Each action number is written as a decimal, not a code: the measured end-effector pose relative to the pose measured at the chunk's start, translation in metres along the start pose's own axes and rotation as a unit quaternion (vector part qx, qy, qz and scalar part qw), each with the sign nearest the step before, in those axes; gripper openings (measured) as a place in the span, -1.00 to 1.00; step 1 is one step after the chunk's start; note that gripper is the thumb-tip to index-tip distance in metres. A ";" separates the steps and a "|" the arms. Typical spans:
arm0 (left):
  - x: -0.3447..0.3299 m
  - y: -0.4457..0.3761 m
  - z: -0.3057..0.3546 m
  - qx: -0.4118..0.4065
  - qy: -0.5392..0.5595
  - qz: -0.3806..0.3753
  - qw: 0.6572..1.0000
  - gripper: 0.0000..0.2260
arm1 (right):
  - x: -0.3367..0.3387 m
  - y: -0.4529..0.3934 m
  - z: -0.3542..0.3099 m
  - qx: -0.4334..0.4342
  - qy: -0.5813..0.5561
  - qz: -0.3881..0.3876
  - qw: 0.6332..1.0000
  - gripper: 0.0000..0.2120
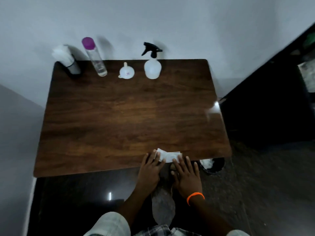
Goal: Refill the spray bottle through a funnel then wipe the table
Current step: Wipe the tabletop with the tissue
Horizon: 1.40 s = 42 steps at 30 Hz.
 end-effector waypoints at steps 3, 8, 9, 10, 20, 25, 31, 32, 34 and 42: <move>0.015 -0.024 0.027 -0.030 -0.018 0.011 0.999 -0.54 | 0.015 0.002 0.029 -0.022 -0.012 0.016 1.000 -0.47; 0.031 -0.064 0.066 -0.047 -0.043 0.010 0.998 -0.49 | 0.038 -0.004 0.078 -0.044 0.000 0.007 0.999 -0.46; 0.034 -0.070 0.072 -0.048 -0.047 0.003 0.998 -0.49 | 0.043 -0.007 0.087 -0.047 0.003 0.004 0.999 -0.47; 0.037 -0.076 0.077 -0.049 -0.050 -0.005 0.998 -0.48 | 0.049 -0.011 0.094 -0.052 0.003 0.002 0.999 -0.47; 0.070 -0.093 0.105 0.047 0.128 0.008 0.991 -0.42 | 0.081 -0.048 0.088 -0.166 -0.245 0.119 0.948 -0.59; 0.070 -0.100 0.105 0.078 0.233 -0.002 0.969 -0.36 | 0.078 -0.049 0.063 -0.171 -0.314 0.101 0.928 -0.51; 0.068 -0.114 0.110 0.067 0.228 -0.056 0.970 -0.30 | 0.076 -0.043 0.049 -0.135 -0.318 0.060 0.937 -0.44; 0.065 -0.115 0.113 0.070 0.233 -0.065 0.968 -0.31 | 0.074 -0.042 0.048 -0.140 -0.343 0.059 0.927 -0.46; 0.061 -0.117 0.117 0.092 0.248 -0.073 0.962 -0.31 | 0.072 -0.041 0.046 -0.165 -0.411 0.076 0.894 -0.53; 0.073 -0.137 0.127 0.198 0.506 -0.045 0.839 -0.66 | 0.062 -0.054 0.085 -0.256 -0.688 0.109 0.671 -0.70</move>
Point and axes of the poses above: each hand's wrist, its own y-axis away from the middle knuckle, its own x-axis out of the back of the hand, z = x × y, the point moved 2 cm from there along -y, towards the middle knuckle, and after that the axes turned 15 degrees about -y, right-handed, at the moved point
